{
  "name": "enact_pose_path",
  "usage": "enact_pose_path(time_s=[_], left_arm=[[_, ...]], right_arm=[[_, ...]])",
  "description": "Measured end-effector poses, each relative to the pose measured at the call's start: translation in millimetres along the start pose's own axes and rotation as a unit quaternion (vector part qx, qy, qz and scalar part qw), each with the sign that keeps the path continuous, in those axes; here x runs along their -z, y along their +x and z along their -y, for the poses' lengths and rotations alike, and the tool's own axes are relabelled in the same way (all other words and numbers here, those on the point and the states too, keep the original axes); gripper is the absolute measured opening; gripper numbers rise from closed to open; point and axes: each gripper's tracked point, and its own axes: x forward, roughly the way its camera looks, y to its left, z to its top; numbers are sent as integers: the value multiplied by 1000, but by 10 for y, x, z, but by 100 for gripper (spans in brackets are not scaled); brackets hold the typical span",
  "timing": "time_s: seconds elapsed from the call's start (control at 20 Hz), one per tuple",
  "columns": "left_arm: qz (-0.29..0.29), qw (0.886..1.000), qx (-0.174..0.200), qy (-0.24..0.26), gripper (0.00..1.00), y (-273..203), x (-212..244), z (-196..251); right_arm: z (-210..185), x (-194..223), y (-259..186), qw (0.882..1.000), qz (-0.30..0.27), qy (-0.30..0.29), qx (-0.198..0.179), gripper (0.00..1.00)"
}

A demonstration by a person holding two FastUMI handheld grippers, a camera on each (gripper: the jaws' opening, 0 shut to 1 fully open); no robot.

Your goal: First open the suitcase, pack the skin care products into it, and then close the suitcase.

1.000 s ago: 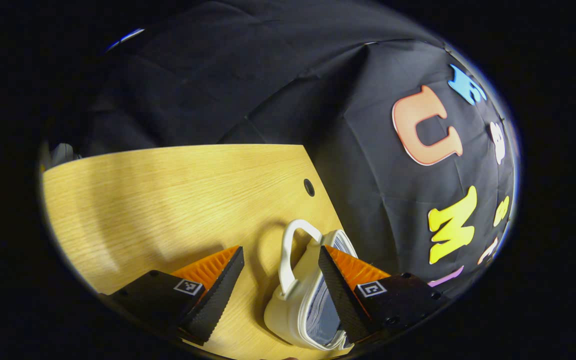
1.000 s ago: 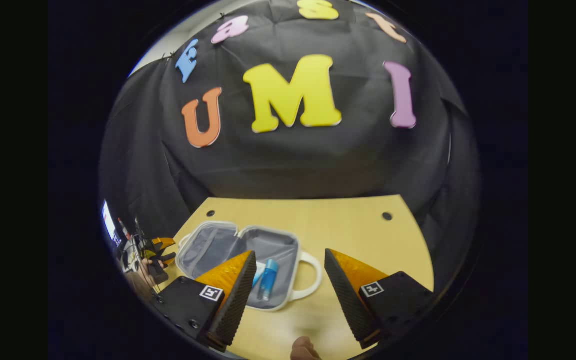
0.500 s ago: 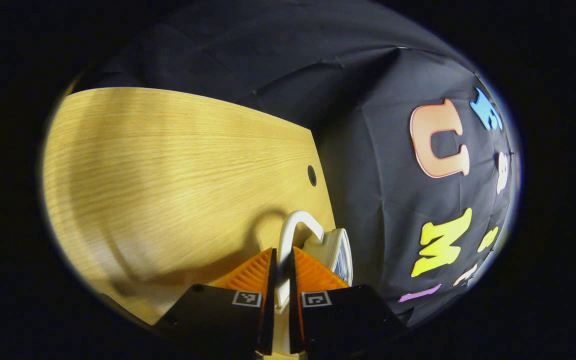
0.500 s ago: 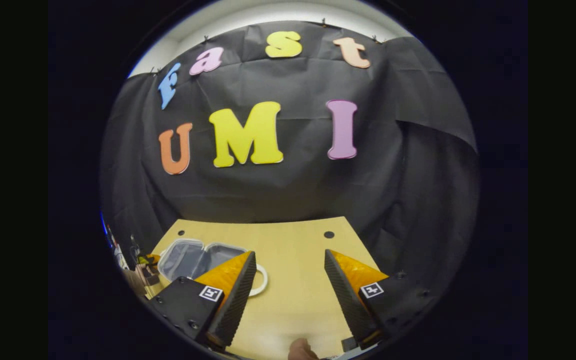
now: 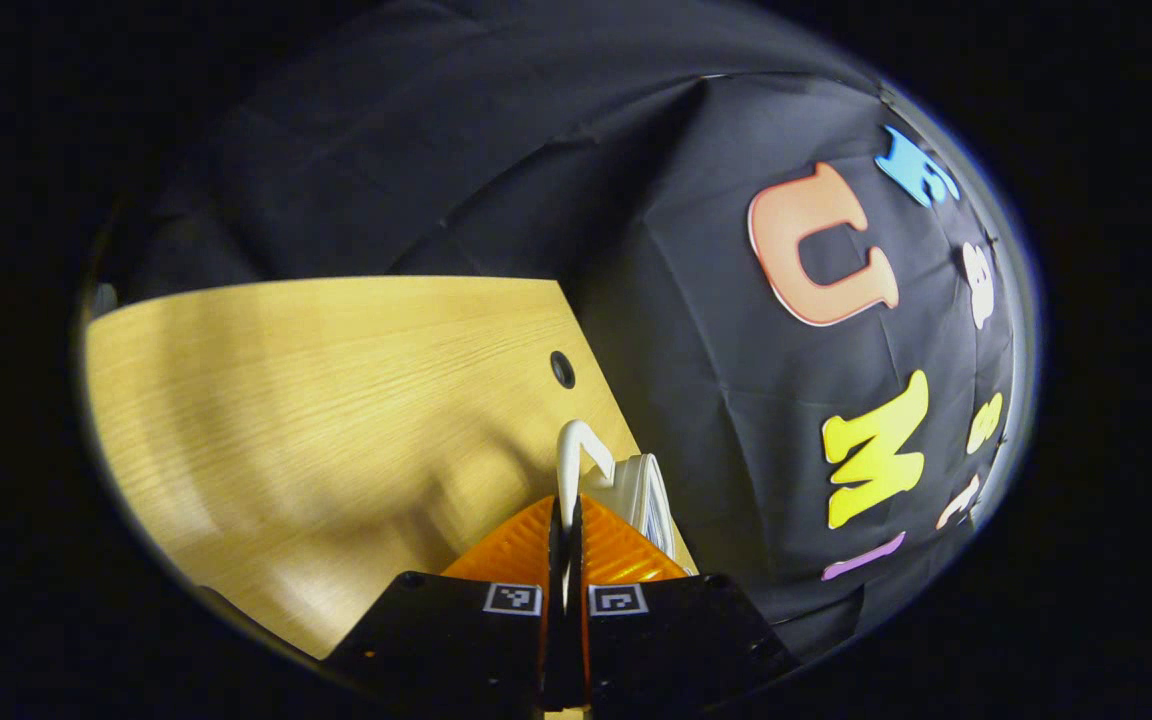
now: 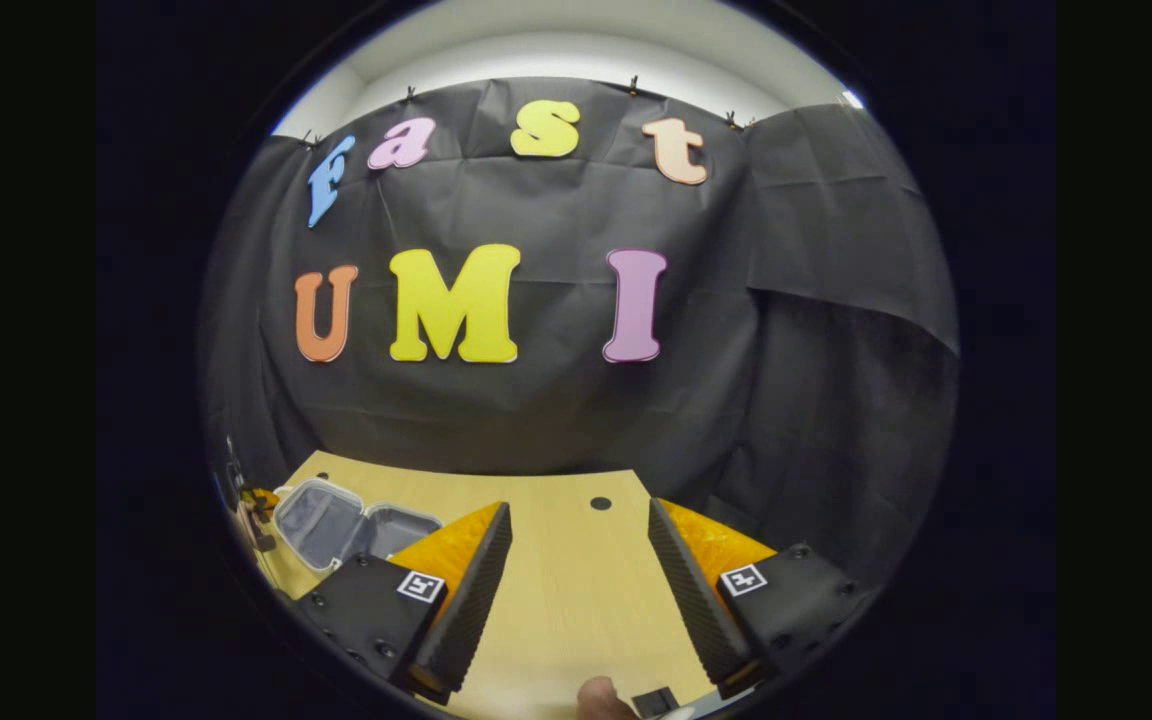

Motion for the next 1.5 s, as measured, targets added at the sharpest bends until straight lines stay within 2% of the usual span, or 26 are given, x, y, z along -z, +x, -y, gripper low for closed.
enact_pose_path(time_s=[0.15, 0.3, 0.4, 0.65, 0.8, 0.95, 1.1, 1.15, 1.5], left_arm=[[25, 996, -15, 82, 3, -125, -63, 341], [52, 985, -18, 162, 3, -277, -98, 813], [72, 976, -14, 206, 3, -402, -48, 1199], [97, 941, 3, 325, 3, -649, 356, 2112], [107, 919, 5, 381, 3, -701, 672, 2543], [111, 909, 7, 402, 3, -719, 920, 2861], [117, 900, 4, 419, 3, -721, 1198, 3006], [117, 897, 3, 427, 3, -716, 1310, 3045], [76, 893, 32, 443, 3, -579, 2183, 3298]], right_arm=[[145, -84, 51, 1000, 18, -2, -3, 81], [290, -216, 97, 999, 45, -3, -16, 77], [408, -205, 167, 998, 49, -13, -31, 79], [713, -225, 305, 997, 50, -7, -66, 79], [950, -188, 398, 996, 57, -11, -71, 77], [1123, -133, 459, 995, 50, -16, -83, 79], [1309, -130, 528, 995, 49, -25, -88, 77], [1363, -112, 557, 995, 47, -25, -88, 79], [1613, 20, 673, 994, 31, -37, -97, 79]])
